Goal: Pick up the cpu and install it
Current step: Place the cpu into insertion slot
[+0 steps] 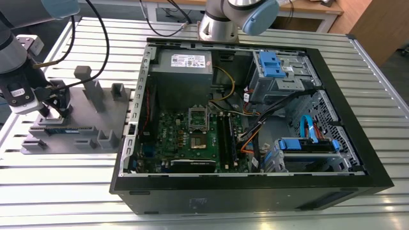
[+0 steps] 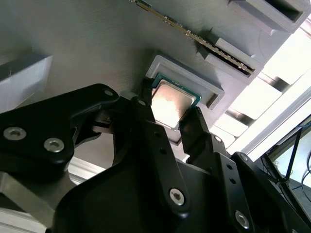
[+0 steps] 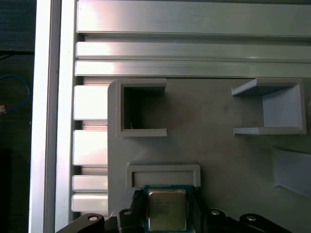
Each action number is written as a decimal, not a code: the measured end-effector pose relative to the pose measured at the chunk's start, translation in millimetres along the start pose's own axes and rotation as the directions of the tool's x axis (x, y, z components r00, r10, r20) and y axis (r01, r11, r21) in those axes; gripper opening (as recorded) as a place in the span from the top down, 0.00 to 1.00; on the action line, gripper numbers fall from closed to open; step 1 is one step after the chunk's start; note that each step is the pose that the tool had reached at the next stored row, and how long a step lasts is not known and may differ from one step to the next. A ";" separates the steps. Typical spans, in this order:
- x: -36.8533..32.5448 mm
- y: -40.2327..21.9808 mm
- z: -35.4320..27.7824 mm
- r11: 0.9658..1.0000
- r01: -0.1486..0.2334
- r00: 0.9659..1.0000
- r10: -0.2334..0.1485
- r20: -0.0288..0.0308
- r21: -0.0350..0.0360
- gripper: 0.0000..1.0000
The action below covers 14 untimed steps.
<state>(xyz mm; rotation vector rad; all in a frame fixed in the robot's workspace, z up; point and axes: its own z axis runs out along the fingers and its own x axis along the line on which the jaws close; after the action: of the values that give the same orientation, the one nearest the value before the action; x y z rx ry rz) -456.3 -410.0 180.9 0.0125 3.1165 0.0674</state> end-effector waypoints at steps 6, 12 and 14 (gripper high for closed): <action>0.1 0.0 0.0 1.000 0.000 1.000 0.000 0.000 0.000 0.53; 0.2 0.1 -1.8 1.000 0.000 1.000 0.000 0.000 0.000 0.53; 0.1 0.2 -2.8 1.000 0.000 1.000 0.000 0.000 0.000 0.53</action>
<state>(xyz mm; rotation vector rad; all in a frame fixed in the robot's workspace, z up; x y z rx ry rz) -456.5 -410.0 183.7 0.0126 3.1164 0.0676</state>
